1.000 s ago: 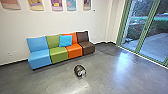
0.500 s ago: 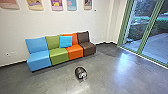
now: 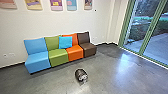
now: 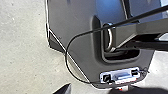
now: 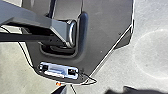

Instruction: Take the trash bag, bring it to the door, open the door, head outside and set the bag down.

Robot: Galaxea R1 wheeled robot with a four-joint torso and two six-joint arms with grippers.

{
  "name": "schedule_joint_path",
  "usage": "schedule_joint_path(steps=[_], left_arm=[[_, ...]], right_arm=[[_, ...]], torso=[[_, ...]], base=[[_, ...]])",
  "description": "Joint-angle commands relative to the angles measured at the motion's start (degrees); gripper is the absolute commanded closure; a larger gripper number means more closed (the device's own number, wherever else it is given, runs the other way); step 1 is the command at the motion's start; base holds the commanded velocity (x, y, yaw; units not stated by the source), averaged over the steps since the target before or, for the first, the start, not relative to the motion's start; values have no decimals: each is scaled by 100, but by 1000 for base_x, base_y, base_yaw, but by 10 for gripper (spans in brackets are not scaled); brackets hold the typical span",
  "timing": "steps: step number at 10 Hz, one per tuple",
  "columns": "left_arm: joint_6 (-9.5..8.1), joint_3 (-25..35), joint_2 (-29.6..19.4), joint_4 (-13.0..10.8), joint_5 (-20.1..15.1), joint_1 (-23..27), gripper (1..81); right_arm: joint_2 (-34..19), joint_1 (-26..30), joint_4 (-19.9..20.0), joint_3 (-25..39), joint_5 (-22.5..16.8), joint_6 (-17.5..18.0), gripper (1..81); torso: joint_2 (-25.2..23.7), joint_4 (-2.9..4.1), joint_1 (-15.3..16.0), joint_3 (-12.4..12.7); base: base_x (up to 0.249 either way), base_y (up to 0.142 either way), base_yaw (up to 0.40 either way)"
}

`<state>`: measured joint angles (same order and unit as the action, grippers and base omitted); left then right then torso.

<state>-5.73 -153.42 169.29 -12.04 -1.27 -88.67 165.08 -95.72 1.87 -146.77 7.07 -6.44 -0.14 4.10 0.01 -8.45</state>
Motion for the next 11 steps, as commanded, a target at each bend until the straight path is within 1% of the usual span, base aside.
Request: schedule_joint_path(steps=[1, 11], left_arm=[[54, 5, -35, -52, -365, 109, 10], [46, 5, -26, -9, -313, 117, 10]], right_arm=[[-78, 75, -46, 10, -373, -16, 10], [-61, 49, -2, 10, -364, -7, 10]], torso=[[0, 0, -1, 0], [0, 0, 0, 0]], base=[[155, 0, 0], [156, 0, 0]])
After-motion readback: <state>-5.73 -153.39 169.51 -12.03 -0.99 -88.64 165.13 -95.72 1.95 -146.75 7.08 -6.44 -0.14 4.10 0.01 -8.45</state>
